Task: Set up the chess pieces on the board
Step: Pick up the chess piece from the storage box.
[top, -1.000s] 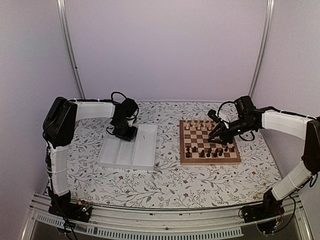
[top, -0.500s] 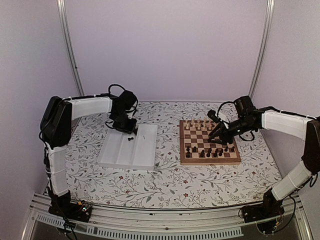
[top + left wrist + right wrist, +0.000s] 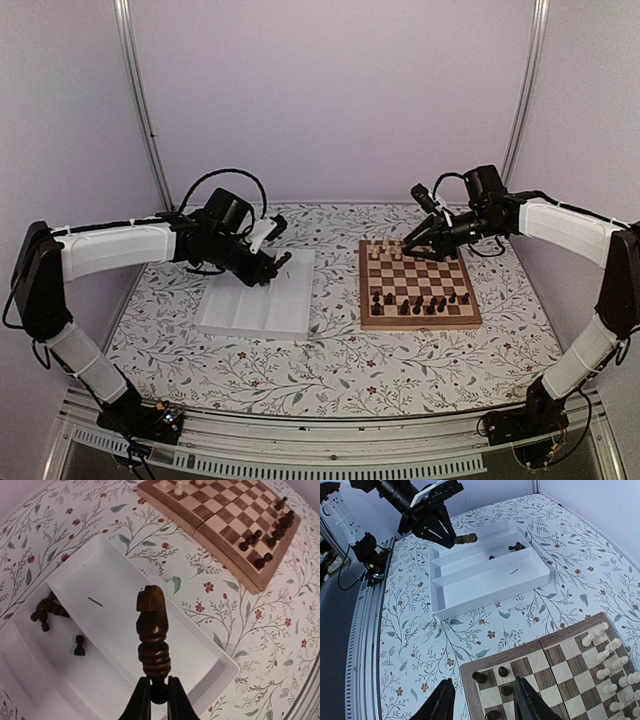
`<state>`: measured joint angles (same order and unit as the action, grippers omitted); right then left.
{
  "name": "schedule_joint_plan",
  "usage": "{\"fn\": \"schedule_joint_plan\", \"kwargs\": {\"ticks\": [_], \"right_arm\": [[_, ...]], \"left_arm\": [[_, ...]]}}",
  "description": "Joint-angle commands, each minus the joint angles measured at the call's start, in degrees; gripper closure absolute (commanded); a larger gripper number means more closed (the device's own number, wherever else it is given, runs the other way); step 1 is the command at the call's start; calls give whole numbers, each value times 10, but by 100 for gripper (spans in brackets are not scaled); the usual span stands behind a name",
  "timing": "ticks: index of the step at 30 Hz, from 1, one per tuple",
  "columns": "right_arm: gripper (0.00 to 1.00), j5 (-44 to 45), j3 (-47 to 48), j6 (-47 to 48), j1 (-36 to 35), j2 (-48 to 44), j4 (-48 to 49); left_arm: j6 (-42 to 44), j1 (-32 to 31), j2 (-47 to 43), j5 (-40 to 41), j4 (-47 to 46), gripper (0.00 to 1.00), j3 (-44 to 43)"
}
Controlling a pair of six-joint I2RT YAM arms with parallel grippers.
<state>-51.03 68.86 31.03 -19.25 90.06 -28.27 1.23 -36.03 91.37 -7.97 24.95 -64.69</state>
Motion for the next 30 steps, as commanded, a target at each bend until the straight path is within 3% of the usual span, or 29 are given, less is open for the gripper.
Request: {"fn": "schedule_joint_plan", "kwargs": {"ticks": [1,6,11,26,30], "right_arm": [[56,-81,57,-61,-33,70,-10],[43,-160,114,-118,-59,131,-5],[41,-187,168,-159,-91,193,-14],[51,-195,213,-194,-134,241,-2],[62,-197,222,-197,-139,248,-1]], "left_arm": [[55,-31,-18,-93,-125,97,32],[53,-66,-13,-128,-207,99,41],[42,-85,10,-148,-241,99,34],[38,-102,25,-170,-259,99,25],[38,-103,28,-173,-253,99,21]]}}
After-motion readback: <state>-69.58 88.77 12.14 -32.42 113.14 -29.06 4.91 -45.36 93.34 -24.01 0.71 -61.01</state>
